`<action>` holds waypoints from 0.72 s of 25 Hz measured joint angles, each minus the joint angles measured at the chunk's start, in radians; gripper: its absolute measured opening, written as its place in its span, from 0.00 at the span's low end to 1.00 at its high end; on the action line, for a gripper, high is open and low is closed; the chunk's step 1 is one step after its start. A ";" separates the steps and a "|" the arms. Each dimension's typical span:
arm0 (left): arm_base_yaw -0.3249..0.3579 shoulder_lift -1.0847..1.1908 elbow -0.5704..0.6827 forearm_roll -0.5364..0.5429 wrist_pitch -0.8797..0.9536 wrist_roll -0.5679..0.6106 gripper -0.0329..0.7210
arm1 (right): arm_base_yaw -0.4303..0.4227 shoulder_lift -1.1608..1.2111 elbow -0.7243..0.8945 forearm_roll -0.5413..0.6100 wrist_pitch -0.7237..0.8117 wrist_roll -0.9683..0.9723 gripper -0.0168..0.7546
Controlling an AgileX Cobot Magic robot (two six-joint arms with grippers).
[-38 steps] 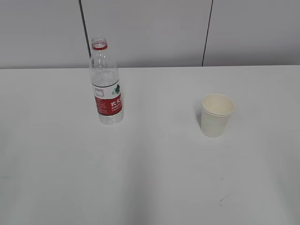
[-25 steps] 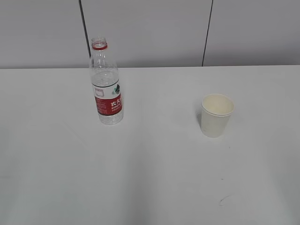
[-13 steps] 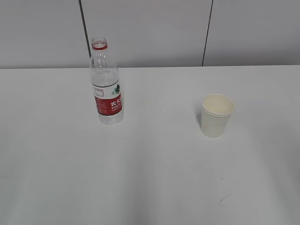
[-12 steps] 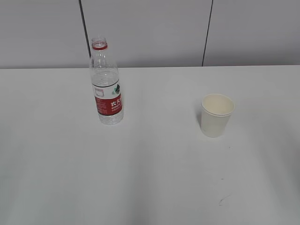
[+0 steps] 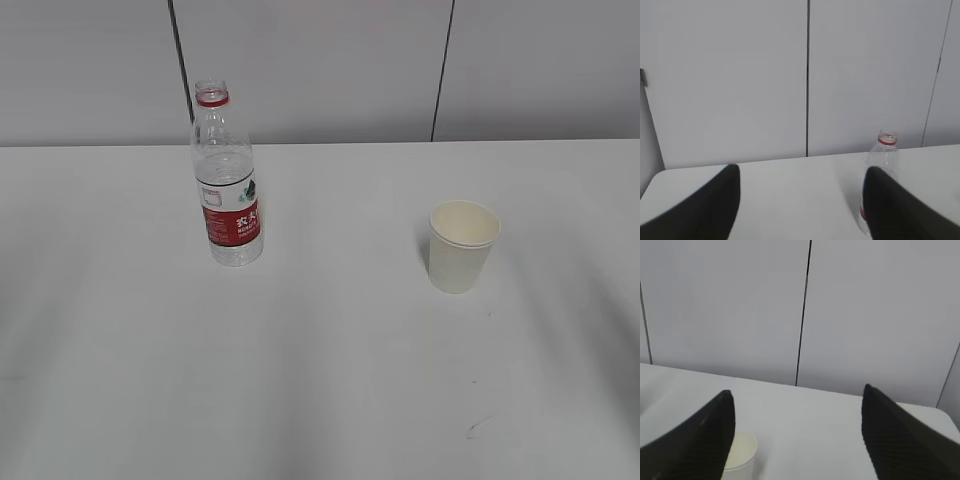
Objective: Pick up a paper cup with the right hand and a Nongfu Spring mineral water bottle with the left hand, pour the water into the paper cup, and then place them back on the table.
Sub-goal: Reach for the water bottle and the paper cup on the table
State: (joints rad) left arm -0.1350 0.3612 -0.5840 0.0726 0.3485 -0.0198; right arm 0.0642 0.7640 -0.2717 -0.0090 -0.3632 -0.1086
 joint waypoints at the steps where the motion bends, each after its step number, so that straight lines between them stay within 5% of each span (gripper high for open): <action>1: 0.000 0.052 0.000 0.000 -0.054 0.003 0.66 | 0.000 0.034 0.023 0.000 -0.051 0.009 0.78; 12: -0.150 0.581 0.111 0.045 -0.755 0.005 0.66 | 0.000 0.319 0.083 -0.128 -0.373 0.089 0.78; 18: -0.160 0.763 0.223 0.055 -0.999 0.001 0.66 | 0.000 0.461 0.083 -0.277 -0.480 0.225 0.78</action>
State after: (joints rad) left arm -0.2949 1.1239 -0.3612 0.1276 -0.6508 -0.0189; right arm 0.0642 1.2245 -0.1889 -0.2864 -0.8430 0.1159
